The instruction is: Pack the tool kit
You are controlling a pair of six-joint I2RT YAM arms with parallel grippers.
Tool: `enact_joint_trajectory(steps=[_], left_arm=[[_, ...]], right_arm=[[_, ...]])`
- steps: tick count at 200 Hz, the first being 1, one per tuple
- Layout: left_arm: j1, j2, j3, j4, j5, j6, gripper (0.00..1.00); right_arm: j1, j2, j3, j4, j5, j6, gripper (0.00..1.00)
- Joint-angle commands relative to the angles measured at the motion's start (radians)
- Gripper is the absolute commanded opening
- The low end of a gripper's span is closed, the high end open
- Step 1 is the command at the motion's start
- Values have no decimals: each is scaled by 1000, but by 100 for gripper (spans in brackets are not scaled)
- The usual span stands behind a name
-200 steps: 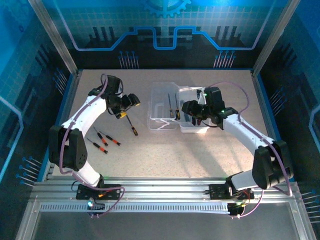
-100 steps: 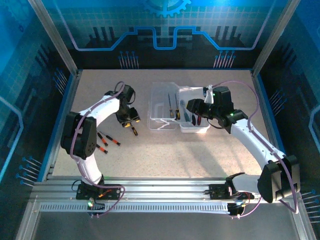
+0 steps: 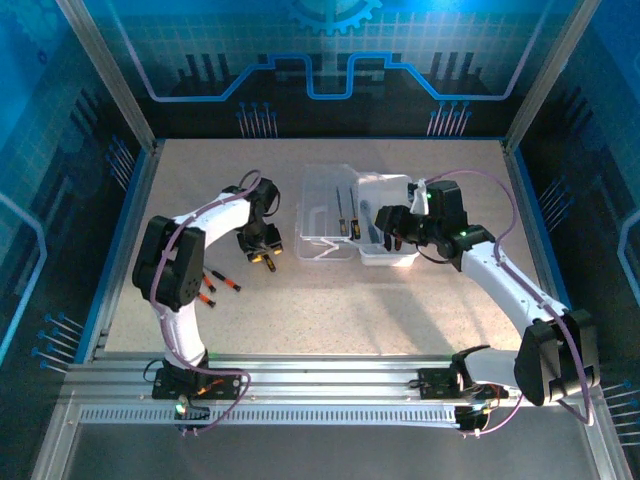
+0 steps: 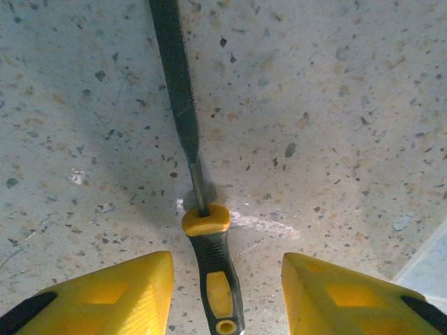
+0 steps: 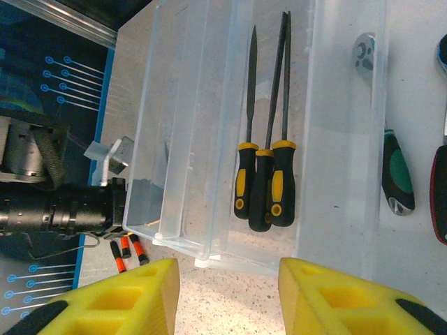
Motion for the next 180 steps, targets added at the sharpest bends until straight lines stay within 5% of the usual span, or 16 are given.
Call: enact_joint_trajectory(steps=[1,180], left_arm=[[-5,22,0,-17,-29,-20,43],[4,15,-12,59,-70,13,17]], right_arm=[[-18,-30,-12,17,-25,-2,43],[-24,-73,-36,-16,-37,2,43]])
